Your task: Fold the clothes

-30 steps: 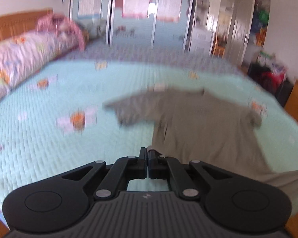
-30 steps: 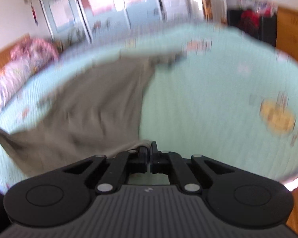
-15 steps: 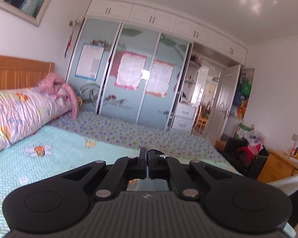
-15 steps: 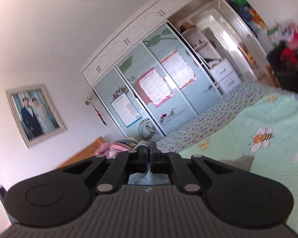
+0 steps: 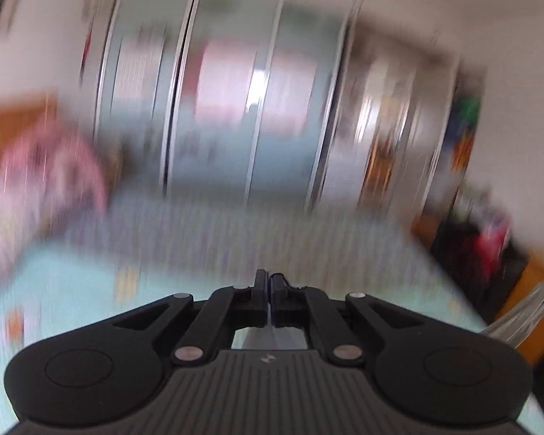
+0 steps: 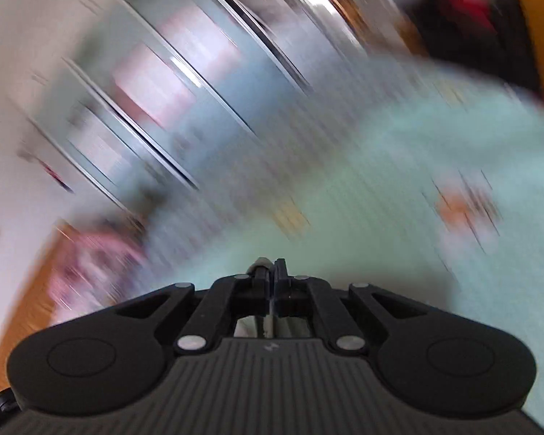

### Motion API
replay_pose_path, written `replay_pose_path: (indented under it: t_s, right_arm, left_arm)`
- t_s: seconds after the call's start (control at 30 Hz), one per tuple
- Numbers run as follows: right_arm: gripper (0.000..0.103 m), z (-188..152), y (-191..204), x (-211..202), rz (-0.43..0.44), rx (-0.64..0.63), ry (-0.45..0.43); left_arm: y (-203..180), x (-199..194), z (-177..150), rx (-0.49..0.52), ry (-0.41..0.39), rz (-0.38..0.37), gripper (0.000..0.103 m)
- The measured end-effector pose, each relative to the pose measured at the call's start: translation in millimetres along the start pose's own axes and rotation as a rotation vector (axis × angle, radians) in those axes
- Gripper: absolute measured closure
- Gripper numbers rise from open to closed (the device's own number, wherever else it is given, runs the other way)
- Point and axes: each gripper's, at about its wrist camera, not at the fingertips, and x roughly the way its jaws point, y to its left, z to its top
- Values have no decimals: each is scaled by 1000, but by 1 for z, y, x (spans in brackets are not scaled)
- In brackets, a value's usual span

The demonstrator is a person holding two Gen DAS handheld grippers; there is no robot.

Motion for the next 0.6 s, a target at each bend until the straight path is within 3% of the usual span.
replay_pose_path:
  t_s: [0.07,0.13,0.23,0.33,0.47,0.6]
  right_arm:
    - [101,51,50,-41,187,-63,-199]
    - [101,74,72,-76,262,-125,-289]
    - [101,61,55,-105,275,-152,-305]
    - [101,18,7,-114,255,-120,-234]
    - [101,-92,-86,-96,171,-10,-43]
    - [101,-222,-177,-79,11,164,188]
  left_arm:
    - [-8,-32,58,-17,-160,-42,103]
    - [-7,-58,88,-10,-258,-46,103]
    - [15,-74,72,-52,-244,-49,103]
    - [48,-74,4,-114,-131,-69,103]
    - [88,-63,-147,-194,108,-110,103]
    - [128,-62,-314,-334,346,-65,103]
